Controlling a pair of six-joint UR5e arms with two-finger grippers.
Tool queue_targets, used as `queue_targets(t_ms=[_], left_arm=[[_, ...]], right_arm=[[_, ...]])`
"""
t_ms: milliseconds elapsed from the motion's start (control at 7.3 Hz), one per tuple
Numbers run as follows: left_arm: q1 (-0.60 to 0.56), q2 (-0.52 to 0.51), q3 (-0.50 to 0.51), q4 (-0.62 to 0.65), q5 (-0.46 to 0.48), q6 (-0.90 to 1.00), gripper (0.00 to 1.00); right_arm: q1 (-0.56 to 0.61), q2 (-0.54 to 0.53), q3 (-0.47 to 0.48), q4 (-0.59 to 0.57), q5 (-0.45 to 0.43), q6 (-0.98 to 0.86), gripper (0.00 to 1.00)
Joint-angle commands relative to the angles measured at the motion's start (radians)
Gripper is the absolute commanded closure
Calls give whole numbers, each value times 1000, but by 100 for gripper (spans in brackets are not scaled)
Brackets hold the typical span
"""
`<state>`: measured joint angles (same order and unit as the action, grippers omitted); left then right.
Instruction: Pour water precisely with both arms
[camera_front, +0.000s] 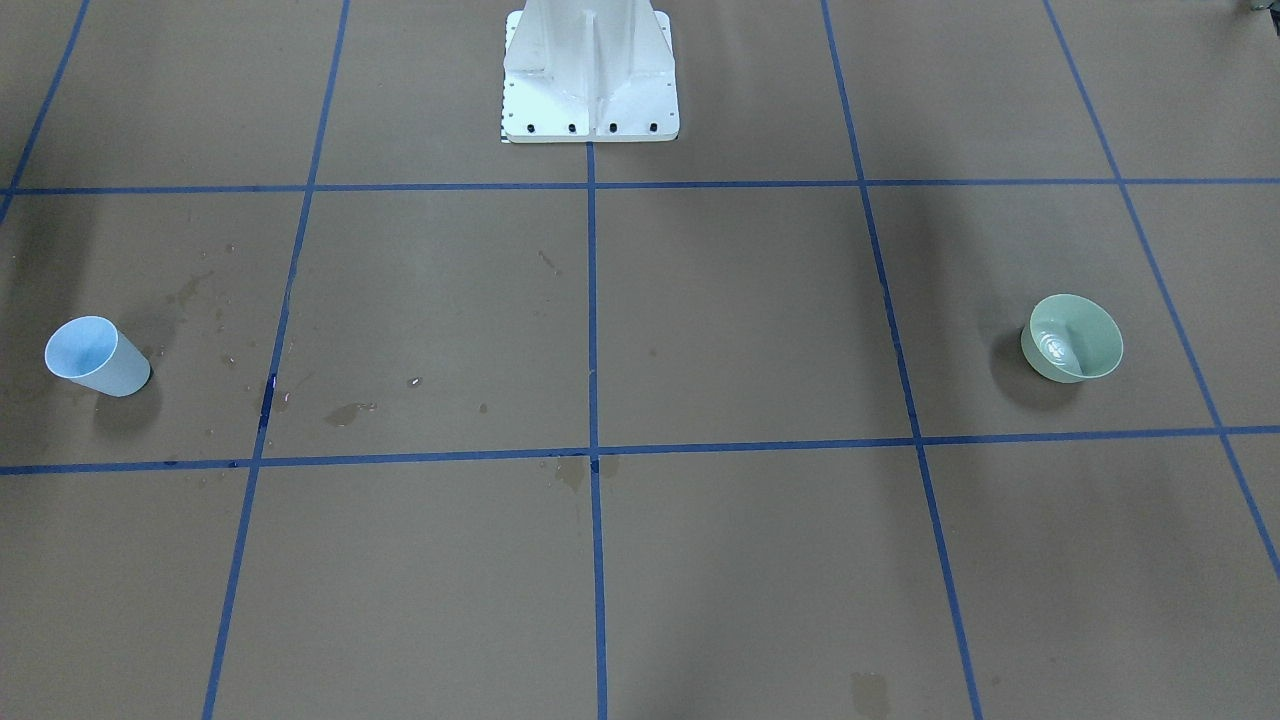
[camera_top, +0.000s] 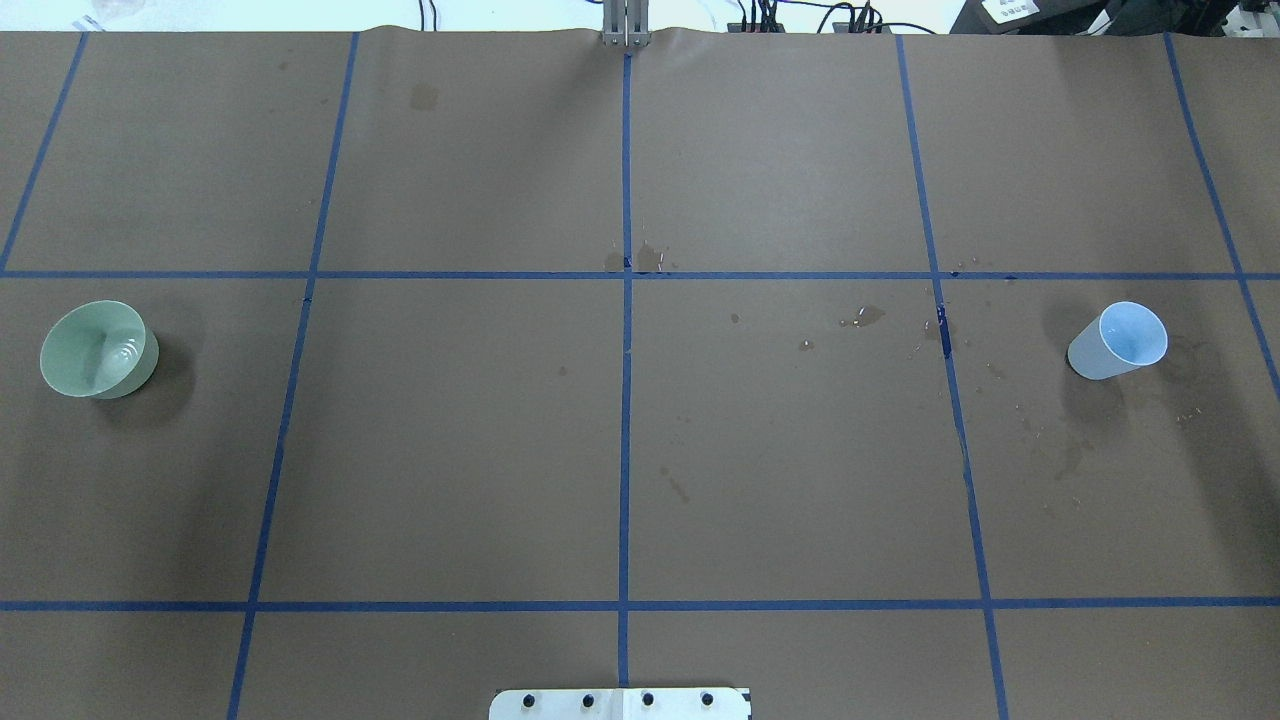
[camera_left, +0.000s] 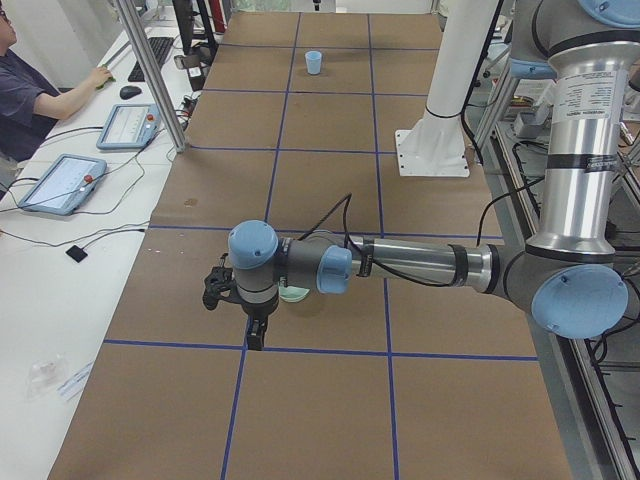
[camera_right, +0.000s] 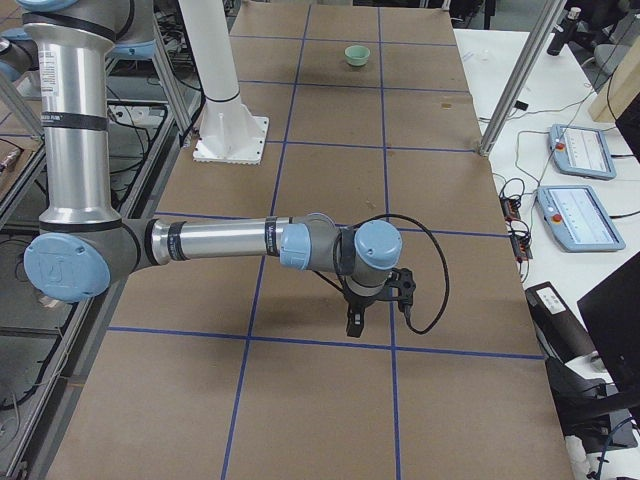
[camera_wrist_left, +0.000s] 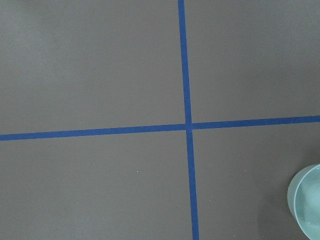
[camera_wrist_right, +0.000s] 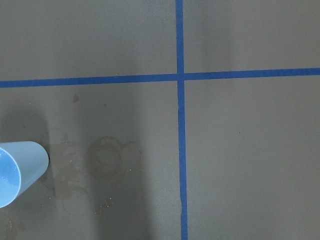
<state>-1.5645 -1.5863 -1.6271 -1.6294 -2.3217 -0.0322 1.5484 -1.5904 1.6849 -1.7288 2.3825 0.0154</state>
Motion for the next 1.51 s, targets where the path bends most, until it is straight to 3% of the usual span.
queue_targets(t_ms=[0,548,822,1096,1370], left_arm=[[0,0,0,0,-1,1,0],[3,19,3,-7,-4,0,0],[9,17,-2,-23,-5,-113,0],[85,17,1,-126,-5,-306,0],[188,17,70,-345,-5,-516,0]], right_arm=[[-1,0,4,0,1,-8,1],[-1,0,9,0,3,-8,0],[-1,0,12,0,6,-6,1],[-1,0,12,2,9,-6,1],[-1,1,13,2,9,-6,0]])
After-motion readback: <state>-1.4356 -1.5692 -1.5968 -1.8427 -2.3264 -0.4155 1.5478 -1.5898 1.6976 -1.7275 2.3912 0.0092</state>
